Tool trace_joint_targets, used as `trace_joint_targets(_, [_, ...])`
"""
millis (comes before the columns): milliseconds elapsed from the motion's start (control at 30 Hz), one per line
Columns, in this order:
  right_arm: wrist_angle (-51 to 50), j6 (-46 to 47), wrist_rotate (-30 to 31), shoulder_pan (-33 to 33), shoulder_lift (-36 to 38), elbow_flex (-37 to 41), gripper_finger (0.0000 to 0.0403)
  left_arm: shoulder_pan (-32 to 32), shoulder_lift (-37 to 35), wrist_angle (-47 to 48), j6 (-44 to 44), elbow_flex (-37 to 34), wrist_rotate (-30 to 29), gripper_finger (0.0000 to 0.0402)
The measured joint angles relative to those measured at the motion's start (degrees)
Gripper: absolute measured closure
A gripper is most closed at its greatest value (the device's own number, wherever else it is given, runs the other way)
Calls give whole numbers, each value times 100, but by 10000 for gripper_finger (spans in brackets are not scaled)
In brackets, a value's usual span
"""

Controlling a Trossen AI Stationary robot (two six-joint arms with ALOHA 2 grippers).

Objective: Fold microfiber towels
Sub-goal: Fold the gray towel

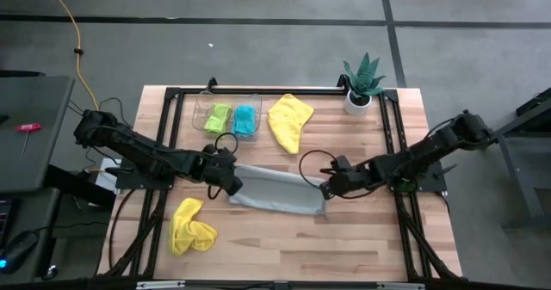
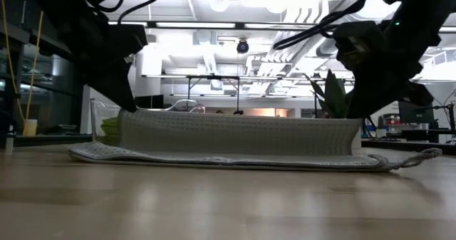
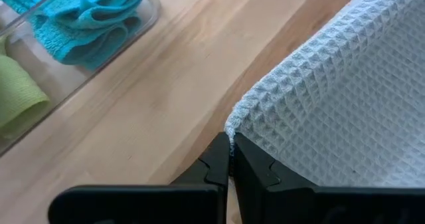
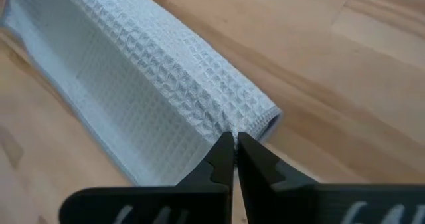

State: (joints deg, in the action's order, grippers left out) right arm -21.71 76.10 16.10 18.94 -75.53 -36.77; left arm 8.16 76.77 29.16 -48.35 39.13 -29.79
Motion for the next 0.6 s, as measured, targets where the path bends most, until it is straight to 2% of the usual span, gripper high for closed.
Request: trace_joint_targets(600, [428, 832, -24, 688, 0, 0, 403, 491, 4, 32, 102, -2, 356, 399])
